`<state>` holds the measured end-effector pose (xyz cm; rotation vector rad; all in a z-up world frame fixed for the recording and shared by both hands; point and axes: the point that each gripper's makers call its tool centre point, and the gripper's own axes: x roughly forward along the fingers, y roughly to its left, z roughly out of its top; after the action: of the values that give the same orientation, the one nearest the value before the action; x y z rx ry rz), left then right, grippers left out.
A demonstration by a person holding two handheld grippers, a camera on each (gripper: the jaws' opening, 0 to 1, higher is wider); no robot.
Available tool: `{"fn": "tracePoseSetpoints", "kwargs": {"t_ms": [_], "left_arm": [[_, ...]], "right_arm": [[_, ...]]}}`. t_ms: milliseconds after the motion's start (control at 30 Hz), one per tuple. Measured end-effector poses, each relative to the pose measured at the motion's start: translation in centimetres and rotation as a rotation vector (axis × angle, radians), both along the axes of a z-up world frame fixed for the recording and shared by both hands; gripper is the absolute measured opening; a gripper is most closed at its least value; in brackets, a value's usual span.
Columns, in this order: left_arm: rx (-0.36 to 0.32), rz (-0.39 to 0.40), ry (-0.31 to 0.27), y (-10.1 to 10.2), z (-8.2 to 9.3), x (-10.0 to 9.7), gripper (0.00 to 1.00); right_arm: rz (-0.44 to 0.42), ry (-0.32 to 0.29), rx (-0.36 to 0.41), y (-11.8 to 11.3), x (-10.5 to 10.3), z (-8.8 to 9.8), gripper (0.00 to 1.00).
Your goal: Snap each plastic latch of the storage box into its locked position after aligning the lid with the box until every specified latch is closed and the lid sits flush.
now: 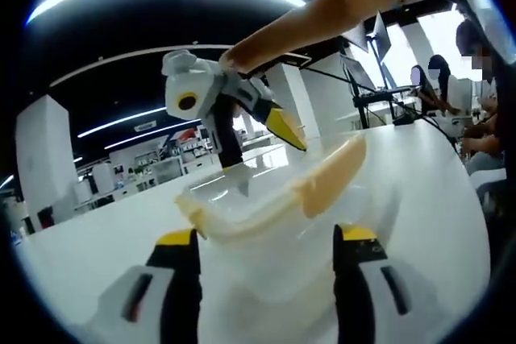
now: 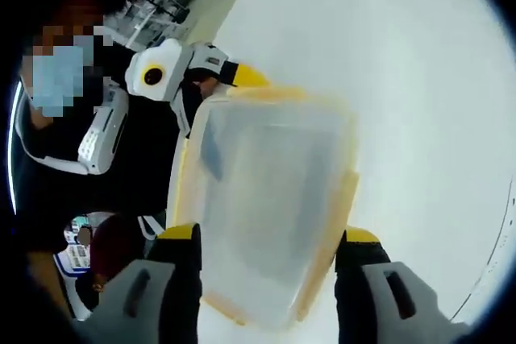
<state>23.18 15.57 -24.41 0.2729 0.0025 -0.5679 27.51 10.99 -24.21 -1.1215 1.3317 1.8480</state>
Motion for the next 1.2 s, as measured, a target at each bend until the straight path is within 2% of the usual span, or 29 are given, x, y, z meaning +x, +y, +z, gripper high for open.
{"fn": "tracePoseSetpoints", "kwargs": {"t_ms": [267,500,567,733,933,1200], "left_arm": [[-0.005,0.002,0.001,0.0,0.0,0.0,0.66],[-0.003,0.004,0.0,-0.1,0.0,0.0,0.66],[-0.005,0.004,0.001,-0.1,-0.1,0.0,0.66],[-0.005,0.003,0.001,-0.2,-0.1,0.0,0.67],[-0.007,0.001,0.001,-0.2,-0.1,0.0,0.67],[-0.01,0.0,0.0,-0.2,-0.1,0.0,0.67]], "right_arm": [[0.048,-0.013,0.074,-0.4,0.5,0.0,0.74],[0.062,-0.022,0.122,-0.5,1.1,0.4,0.67],[0.03,-0.024,0.115,-0.7,1.5,0.6,0.63],[0.013,-0.043,0.11,-2.0,1.9,0.8,0.57],[0.023,-0.061,0.067,-3.8,2.0,0.6,0.59],[-0.019,-0.064,0.048,-4.0,1.5,0.4,0.62]]}}
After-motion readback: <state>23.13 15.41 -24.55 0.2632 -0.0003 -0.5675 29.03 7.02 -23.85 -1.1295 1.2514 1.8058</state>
